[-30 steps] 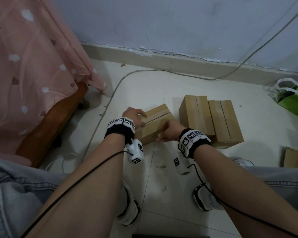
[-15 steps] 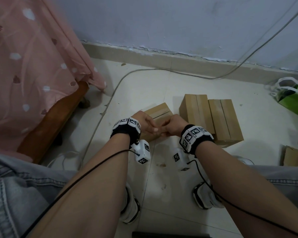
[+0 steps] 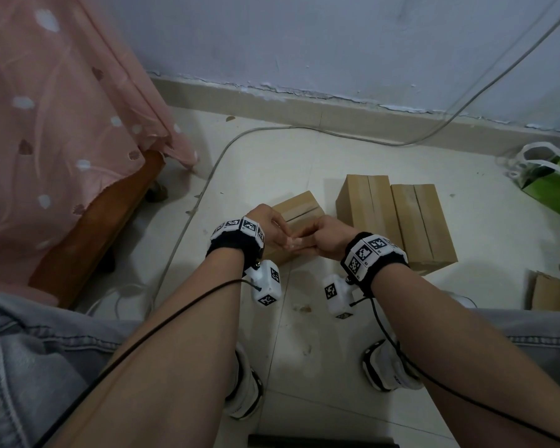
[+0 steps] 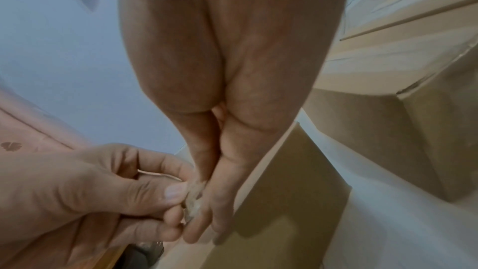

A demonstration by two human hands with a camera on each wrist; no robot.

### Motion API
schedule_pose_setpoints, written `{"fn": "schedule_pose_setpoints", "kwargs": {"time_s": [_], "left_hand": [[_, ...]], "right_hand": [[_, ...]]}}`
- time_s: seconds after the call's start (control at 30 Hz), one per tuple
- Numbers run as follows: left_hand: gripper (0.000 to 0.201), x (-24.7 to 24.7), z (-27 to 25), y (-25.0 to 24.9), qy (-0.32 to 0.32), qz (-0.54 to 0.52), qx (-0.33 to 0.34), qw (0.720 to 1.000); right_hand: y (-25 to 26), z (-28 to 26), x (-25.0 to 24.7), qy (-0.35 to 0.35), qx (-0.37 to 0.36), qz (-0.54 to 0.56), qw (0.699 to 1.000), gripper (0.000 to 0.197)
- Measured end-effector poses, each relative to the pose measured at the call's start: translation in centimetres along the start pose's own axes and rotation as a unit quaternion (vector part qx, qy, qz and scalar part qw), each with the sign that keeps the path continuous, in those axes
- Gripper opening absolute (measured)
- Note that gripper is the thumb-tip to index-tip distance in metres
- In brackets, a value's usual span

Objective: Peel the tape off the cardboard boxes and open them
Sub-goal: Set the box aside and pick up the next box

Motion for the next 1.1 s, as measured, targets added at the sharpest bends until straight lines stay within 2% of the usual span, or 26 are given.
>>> {"fn": "schedule_pose_setpoints", "kwargs": {"time_s": [0.13, 0.23, 0.3, 0.4, 0.47, 0.53, 0.63, 0.7, 0.8, 0.87, 1.0, 1.1], "left_hand": [[0.015, -0.4, 0.0, 0.4, -0.030, 0.055, -0.012, 0.998], [0.016, -0.4, 0.1, 0.9, -0.039, 0.039, -0.013, 0.998], [0.016, -0.3, 0.0, 0.9, -0.044, 0.041, -0.009, 0.998], [0.014, 0.3, 0.0, 0.7, -0.016, 0.046, 0.002, 0.999], [0.013, 0.5, -0.1, 0.9, 0.007, 0.041, 0.002, 0.999], [0.011, 0.2, -0.2, 1.2, 0.002, 0.009, -0.006, 1.000], [0.010, -0.6, -0.5, 1.5, -0.040, -0.108, -0.017, 0.993], [0.009, -1.4, -0.3, 1.8, -0.090, -0.154, -0.028, 0.983], [0.015, -3.1, -0.1, 2.8, -0.211, -0.106, -0.052, 0.970], [0.018, -3.8, -0.2, 3.4, -0.259, -0.077, -0.066, 0.961], [0.014, -4.4, -1.0, 4.1, -0.295, -0.015, -0.088, 0.951], [0.030, -3.8, -1.2, 5.3, -0.272, 0.004, -0.114, 0.956]], "right_hand": [[-0.3, 0.2, 0.0, 0.019, 0.024, 0.036, 0.999, 0.025], [0.4, -0.5, 0.4, 0.030, 0.020, 0.000, 0.999, 0.018], [1.0, -1.1, 0.5, 0.009, -0.008, -0.049, 0.999, 0.018], [1.1, -1.2, 0.0, -0.055, -0.033, -0.101, 0.993, 0.024], [0.5, -0.7, -1.1, -0.095, -0.027, -0.114, 0.989, 0.034], [-0.1, -0.4, -1.9, -0.105, -0.007, -0.145, 0.984, 0.029], [-0.5, -0.6, -2.5, -0.117, 0.012, -0.257, 0.959, 0.008], [-1.1, -0.6, -2.9, -0.126, 0.030, -0.290, 0.948, 0.007], [-1.9, -0.3, -2.6, -0.121, 0.047, -0.358, 0.924, 0.013], [-1.9, -0.2, -2.1, -0.111, 0.037, -0.424, 0.898, 0.014], [-2.2, -0.5, -1.2, -0.083, 0.059, -0.489, 0.866, 0.026], [-2.8, -0.5, -0.7, -0.069, 0.077, -0.502, 0.859, 0.031]]}}
Point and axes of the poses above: each hand's wrist, its own z-axis towards the middle knuckle, its own x-axis out of the palm, y = z × x, the point moved 6 cm from there along z, towards the middle knuckle, and after that the axes turned 13 degrees about z, right-handed, at the moved point
